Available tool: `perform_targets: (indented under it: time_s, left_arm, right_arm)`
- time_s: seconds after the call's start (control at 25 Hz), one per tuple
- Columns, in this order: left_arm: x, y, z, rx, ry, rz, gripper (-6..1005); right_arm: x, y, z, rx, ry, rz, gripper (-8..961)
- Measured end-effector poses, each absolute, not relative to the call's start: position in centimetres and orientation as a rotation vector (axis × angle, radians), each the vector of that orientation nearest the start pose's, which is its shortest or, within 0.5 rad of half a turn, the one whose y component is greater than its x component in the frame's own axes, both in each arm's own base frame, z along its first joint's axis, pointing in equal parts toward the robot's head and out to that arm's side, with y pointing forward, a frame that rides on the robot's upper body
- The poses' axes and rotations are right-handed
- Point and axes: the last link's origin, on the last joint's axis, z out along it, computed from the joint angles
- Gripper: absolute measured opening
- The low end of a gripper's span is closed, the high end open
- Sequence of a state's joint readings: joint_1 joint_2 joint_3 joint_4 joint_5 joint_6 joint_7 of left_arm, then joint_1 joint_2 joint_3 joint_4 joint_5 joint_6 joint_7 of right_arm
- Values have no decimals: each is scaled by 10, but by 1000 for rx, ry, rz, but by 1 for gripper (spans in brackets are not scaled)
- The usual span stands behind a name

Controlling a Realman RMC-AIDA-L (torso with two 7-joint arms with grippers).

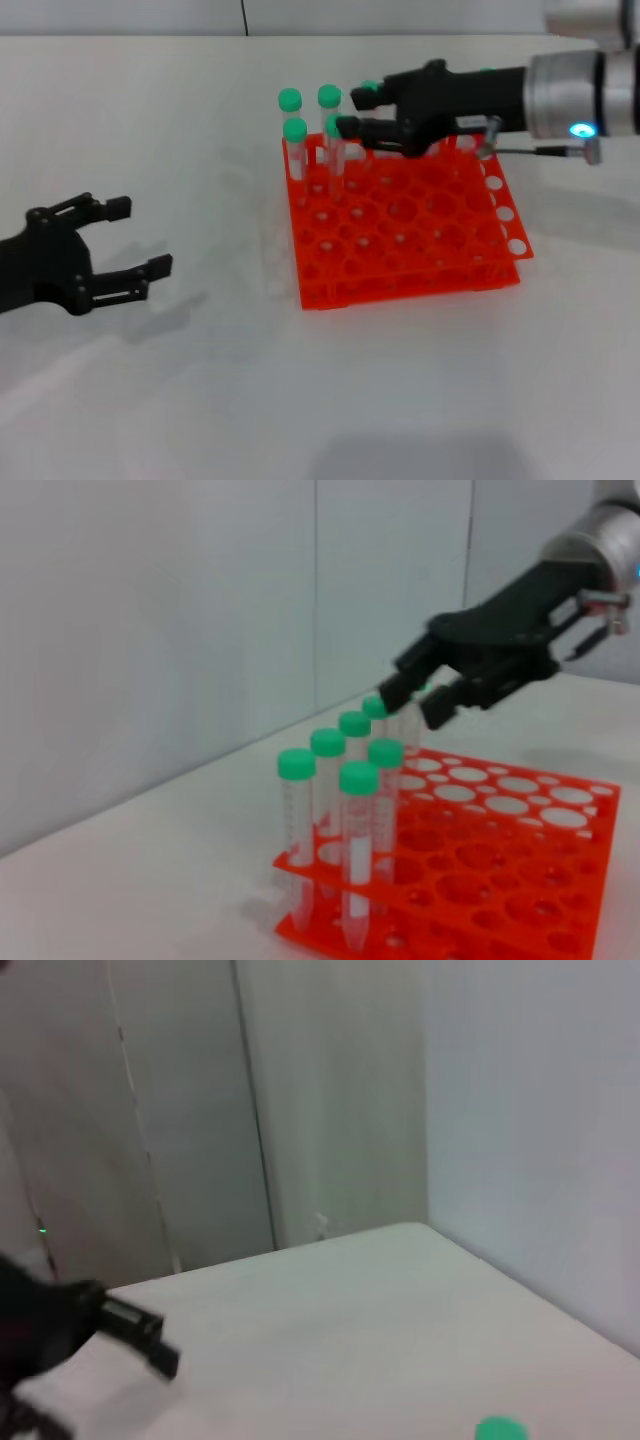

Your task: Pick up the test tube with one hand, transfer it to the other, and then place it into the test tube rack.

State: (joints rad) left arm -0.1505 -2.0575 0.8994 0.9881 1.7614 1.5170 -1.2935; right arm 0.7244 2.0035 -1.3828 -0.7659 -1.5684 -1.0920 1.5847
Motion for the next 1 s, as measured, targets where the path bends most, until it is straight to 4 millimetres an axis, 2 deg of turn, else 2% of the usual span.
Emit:
perform_targets:
  time_s: [0.04,0.08,0.12,0.24,0.48,0.72,1.0]
  left_arm:
    - [-313,269,52,-2547,-475,-564,883]
    - [-314,270,56,-2553,-480,-580,883]
    - [-314,271,58,-2558,-485,-596,883]
    - [-319,274,68,-2589,-517,-644,883]
    - [-325,277,78,-2665,-548,-647,883]
    - [-321,277,80,-2714,-528,-639,883]
    - [-317,281,80,-2737,-510,-626,883]
  right_arm:
    - [146,404,-28,-2772,334,581,443]
    - [160,397,-19,-2788,345,596,455]
    - [160,397,-19,-2788,345,596,467]
    - [182,387,-8,-2801,387,603,505]
    - [224,368,-2,-2804,455,580,579]
    - [240,357,0,-2809,485,585,678]
    - [247,353,0,-2814,498,571,674]
